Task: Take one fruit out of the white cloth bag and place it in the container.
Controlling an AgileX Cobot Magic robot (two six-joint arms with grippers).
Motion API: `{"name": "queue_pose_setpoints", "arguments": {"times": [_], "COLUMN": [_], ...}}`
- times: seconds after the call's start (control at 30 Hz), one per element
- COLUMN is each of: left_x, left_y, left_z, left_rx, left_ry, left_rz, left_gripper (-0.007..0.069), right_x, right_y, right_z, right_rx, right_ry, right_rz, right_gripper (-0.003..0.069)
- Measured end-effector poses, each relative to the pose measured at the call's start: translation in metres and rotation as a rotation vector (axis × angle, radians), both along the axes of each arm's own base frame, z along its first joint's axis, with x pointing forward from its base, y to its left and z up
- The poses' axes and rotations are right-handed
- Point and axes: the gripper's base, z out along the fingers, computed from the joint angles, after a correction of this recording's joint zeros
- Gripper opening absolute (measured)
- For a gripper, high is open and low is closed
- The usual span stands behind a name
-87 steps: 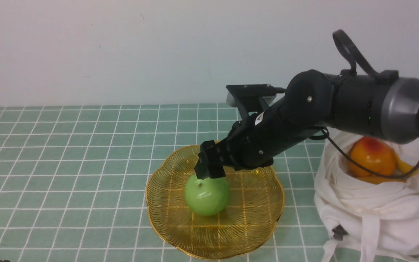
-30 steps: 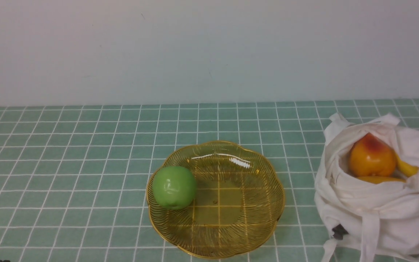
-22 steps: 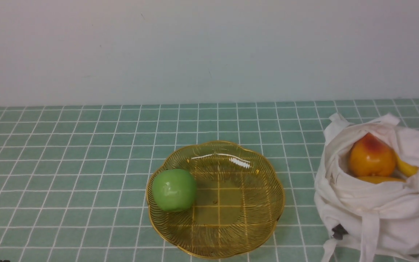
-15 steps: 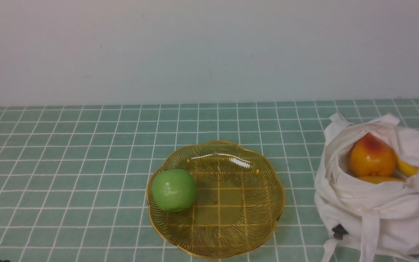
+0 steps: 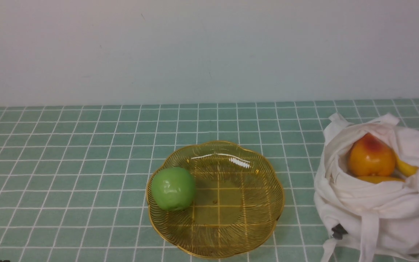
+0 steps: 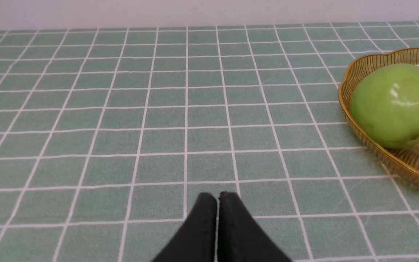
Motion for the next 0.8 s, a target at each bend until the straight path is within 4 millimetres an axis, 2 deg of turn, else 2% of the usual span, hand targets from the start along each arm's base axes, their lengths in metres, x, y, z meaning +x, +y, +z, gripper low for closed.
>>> {"name": "queue_pose_setpoints", "arguments": {"times": [0.07,0.2,0.8], "left_x": [0.0,0.0,0.0], "left_y": [0.0,0.0,0.0], "left_z": [0.0,0.0,0.0], "left_rx": [0.0,0.0,0.0], "left_ry": [0.0,0.0,0.0], "left_rz": [0.0,0.0,0.0], "left_gripper": [-0.0008,-0.0008,-0.0008], "right_x": [0.001,-0.001,-0.001], "right_y": [-0.005,-0.009,-0.009], "right_z": [-0.014,-0.031,-0.032], "right_rx": [-0.01,-0.017,-0.016], "right_ry": [0.105,0.282,0.303], "right_rz": [-0.088,-0.153,-0.158], "right_gripper": [-0.0014,-0.0014,-0.0014]}}
